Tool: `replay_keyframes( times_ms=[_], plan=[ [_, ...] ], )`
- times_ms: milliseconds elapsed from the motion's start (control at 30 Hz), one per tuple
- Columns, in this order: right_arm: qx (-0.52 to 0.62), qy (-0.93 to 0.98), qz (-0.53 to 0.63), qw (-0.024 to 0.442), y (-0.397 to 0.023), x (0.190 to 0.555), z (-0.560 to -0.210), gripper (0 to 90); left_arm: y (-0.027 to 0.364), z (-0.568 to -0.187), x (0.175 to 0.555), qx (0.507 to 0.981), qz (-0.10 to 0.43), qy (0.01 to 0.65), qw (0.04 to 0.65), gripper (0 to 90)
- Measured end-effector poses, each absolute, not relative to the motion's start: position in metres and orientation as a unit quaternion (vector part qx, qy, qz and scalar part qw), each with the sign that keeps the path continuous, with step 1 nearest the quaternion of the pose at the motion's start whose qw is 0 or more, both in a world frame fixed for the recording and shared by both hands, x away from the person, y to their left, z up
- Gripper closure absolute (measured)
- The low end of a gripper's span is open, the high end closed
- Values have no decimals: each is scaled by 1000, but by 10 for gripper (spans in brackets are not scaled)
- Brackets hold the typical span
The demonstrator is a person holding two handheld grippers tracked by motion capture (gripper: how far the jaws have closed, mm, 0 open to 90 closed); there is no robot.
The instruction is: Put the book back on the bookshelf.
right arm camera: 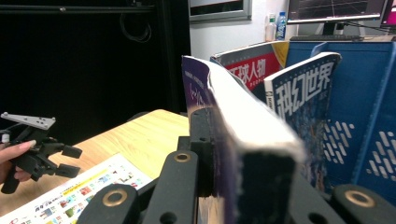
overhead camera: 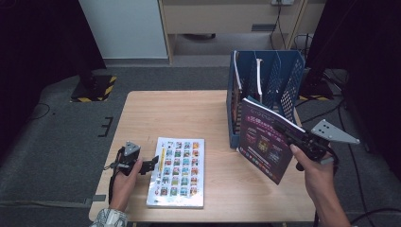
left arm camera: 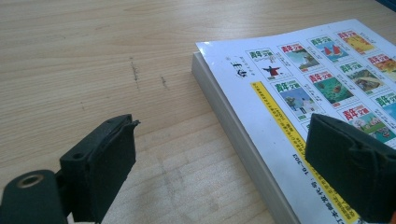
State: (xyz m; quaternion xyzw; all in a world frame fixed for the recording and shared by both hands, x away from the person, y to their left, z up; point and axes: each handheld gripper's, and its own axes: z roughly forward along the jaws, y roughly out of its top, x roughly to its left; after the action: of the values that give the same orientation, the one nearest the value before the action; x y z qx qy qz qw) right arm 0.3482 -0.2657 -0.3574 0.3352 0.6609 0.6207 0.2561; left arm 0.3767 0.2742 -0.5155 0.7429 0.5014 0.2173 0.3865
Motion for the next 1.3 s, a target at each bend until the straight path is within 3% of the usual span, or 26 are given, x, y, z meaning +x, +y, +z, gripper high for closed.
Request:
replay_keyframes(
  times_ms=[933, 1300],
  plan=[
    [360, 635, 626, 273, -309, 333, -346, 841, 273, -517, 378, 745, 218, 501, 383, 81],
    [361, 628, 628, 284, -318, 328, -322, 841, 273, -518, 377, 745, 217, 502, 383, 82]
  ],
)
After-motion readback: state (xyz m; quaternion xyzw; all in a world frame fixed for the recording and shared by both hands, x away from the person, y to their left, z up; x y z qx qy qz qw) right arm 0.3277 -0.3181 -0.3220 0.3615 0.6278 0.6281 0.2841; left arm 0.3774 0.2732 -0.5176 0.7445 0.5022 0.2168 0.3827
